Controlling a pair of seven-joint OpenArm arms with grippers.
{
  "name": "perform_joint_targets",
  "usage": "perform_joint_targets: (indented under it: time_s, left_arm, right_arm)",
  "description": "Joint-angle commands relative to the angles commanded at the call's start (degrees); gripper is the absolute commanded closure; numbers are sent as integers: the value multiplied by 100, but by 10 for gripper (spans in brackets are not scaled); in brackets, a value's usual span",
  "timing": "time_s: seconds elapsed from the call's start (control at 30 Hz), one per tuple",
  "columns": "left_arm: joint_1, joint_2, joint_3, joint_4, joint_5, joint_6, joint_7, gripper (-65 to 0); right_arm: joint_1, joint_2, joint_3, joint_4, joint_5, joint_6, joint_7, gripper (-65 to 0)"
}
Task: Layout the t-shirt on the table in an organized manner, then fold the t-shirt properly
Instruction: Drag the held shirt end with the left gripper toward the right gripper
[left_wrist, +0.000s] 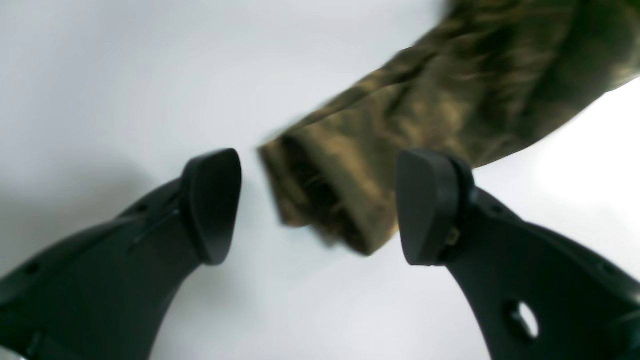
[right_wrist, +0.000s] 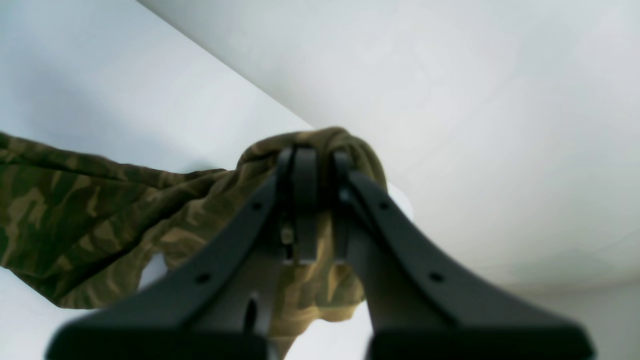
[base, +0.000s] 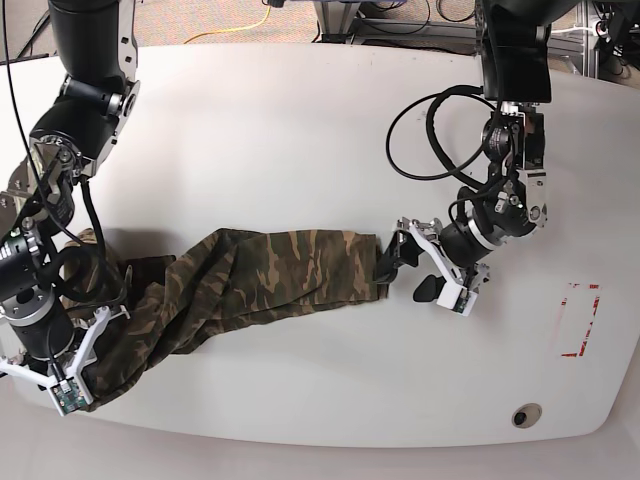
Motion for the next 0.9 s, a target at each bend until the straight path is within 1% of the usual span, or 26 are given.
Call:
perform_joint_targets:
  time_s: [0.1, 0.27, 0.63, 0.77, 0.8, 0.9]
  left_arm:
    - [44, 79, 141, -44, 9, 0, 149, -446]
    - [211, 88, 413, -123, 9, 9, 141, -446]
    - [334, 79, 536, -686, 9, 9, 123, -444]
    - [316, 88, 536, -730, 9, 9, 114, -443]
    - [316, 97, 536, -730, 9, 9, 114, -436]
    - [290, 105, 536, -730, 9, 9, 114, -386]
  right_arm:
    - [-79, 0, 0, 0, 0, 0, 0, -6]
    - [-149, -9, 9, 0, 0, 0, 9, -6]
    - [-158, 0, 18, 0, 0, 0, 9, -5]
    - [-167, 0, 18, 9, 0, 0, 9, -5]
    - [-167, 0, 18, 9, 0, 0, 9, -5]
    - [-264, 0, 62, 18, 0, 0, 9, -5]
